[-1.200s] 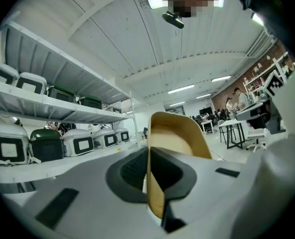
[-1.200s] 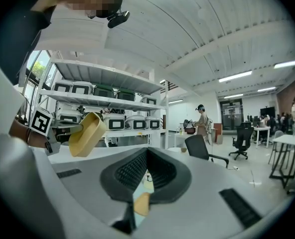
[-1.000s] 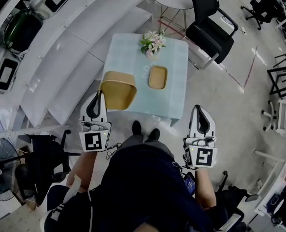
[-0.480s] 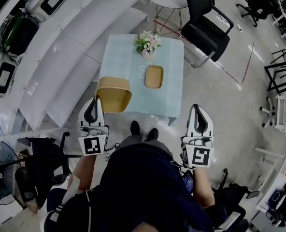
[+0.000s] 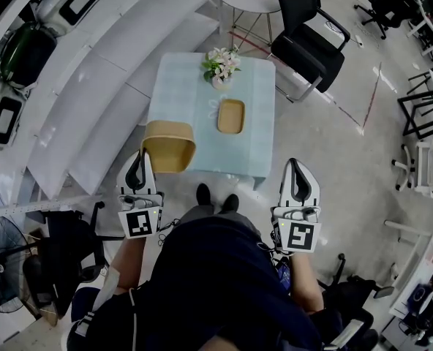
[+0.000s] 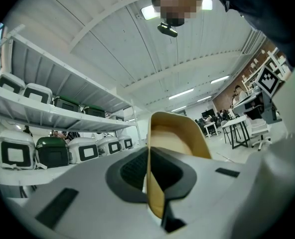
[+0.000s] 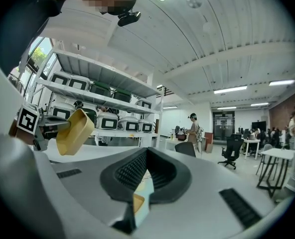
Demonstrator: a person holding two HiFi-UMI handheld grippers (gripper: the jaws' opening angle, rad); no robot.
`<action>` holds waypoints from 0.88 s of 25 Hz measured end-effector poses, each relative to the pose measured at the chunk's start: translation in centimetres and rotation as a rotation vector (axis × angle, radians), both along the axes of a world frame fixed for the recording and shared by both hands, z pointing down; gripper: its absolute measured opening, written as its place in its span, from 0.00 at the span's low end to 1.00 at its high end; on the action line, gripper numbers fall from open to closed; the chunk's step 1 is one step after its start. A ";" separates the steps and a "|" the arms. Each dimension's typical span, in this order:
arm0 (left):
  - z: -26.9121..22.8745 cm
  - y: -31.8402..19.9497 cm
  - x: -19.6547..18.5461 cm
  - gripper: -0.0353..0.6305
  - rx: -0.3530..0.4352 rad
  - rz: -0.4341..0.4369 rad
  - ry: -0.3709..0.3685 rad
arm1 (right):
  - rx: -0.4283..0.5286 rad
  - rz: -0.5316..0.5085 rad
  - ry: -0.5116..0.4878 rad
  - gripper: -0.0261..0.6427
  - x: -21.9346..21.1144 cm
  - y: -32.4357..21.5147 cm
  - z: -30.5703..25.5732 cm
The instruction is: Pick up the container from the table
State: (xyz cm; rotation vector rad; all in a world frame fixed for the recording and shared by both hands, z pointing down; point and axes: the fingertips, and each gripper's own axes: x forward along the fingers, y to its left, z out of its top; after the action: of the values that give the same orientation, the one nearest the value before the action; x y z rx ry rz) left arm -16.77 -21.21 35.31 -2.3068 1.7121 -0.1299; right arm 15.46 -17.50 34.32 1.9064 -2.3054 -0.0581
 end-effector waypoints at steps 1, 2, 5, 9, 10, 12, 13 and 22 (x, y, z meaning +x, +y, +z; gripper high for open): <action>0.0 0.1 0.0 0.07 -0.001 0.002 0.000 | 0.001 -0.003 0.005 0.04 0.0 0.1 0.1; 0.1 0.1 0.1 0.07 -0.002 0.004 0.001 | 0.005 -0.007 0.010 0.04 0.0 0.1 0.1; 0.1 0.3 0.2 0.07 -0.003 0.008 0.006 | -0.002 -0.005 0.013 0.04 -0.2 0.0 0.0; 0.2 0.3 0.2 0.07 -0.022 0.005 0.028 | -0.024 0.002 0.022 0.03 -0.2 0.3 0.9; 0.3 0.3 0.2 0.07 -0.019 0.007 0.026 | -0.024 0.002 0.022 0.03 -0.2 0.4 1.0; 0.2 0.5 0.2 0.07 -0.006 0.012 0.016 | -0.016 0.000 0.013 0.03 -0.5 0.4 0.8; 0.2 0.5 0.2 0.07 -0.005 0.013 0.018 | -0.014 -0.002 0.007 0.03 -0.7 0.3 0.8; 0.6 0.6 0.6 0.07 -0.010 0.022 0.004 | -0.035 -0.008 -0.008 0.03 -0.9 0.3 1.4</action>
State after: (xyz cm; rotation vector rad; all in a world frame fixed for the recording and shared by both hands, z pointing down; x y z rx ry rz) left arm -16.21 -20.61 35.93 -2.3342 1.6918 -0.1299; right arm 14.60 -17.16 35.75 1.8841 -2.3037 -0.0115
